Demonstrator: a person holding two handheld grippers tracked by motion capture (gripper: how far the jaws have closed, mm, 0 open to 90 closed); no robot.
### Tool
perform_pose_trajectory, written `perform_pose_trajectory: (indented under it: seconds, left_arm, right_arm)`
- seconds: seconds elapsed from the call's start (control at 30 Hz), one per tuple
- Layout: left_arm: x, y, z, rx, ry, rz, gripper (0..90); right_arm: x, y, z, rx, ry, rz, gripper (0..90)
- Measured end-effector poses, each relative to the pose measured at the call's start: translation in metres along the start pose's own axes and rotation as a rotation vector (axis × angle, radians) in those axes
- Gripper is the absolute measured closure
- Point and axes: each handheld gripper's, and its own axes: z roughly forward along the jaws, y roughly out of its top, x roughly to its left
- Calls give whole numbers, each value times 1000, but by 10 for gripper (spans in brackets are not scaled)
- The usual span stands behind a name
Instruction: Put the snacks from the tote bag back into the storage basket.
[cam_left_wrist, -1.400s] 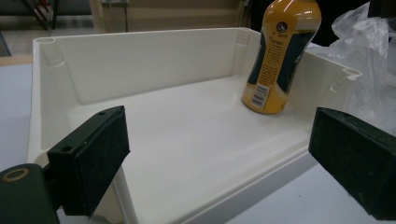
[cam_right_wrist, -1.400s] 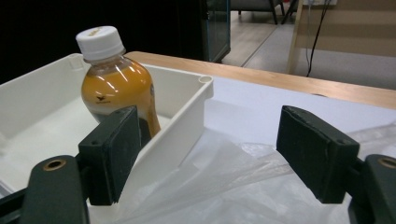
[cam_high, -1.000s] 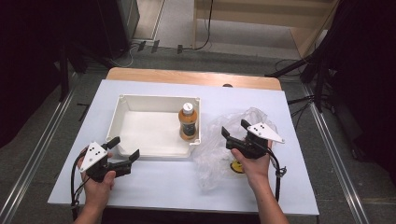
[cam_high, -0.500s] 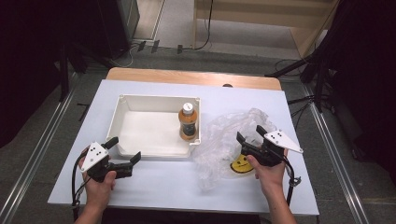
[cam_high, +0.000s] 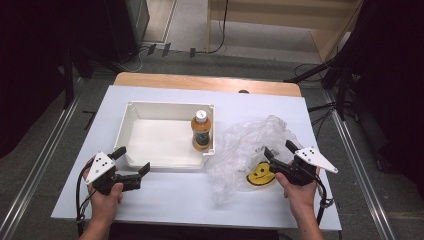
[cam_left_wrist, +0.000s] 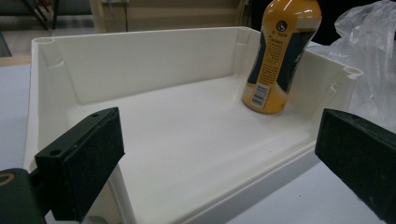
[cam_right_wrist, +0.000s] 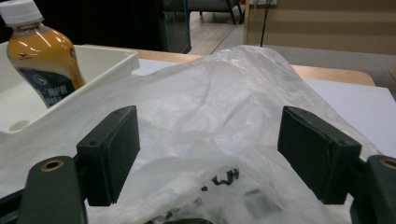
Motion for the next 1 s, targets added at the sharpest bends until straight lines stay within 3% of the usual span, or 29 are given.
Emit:
perform_pose_trajectory:
  seconds: [0.57,1.0]
  left_arm:
    - [5,1,-2,-9,12,-8,9]
    - [2,1,-1,-12,9,7,9]
  right_arm:
    - [-26,-13,-21,11,-26,-9,216]
    - [-45,-21,-37,0,-57,36,217]
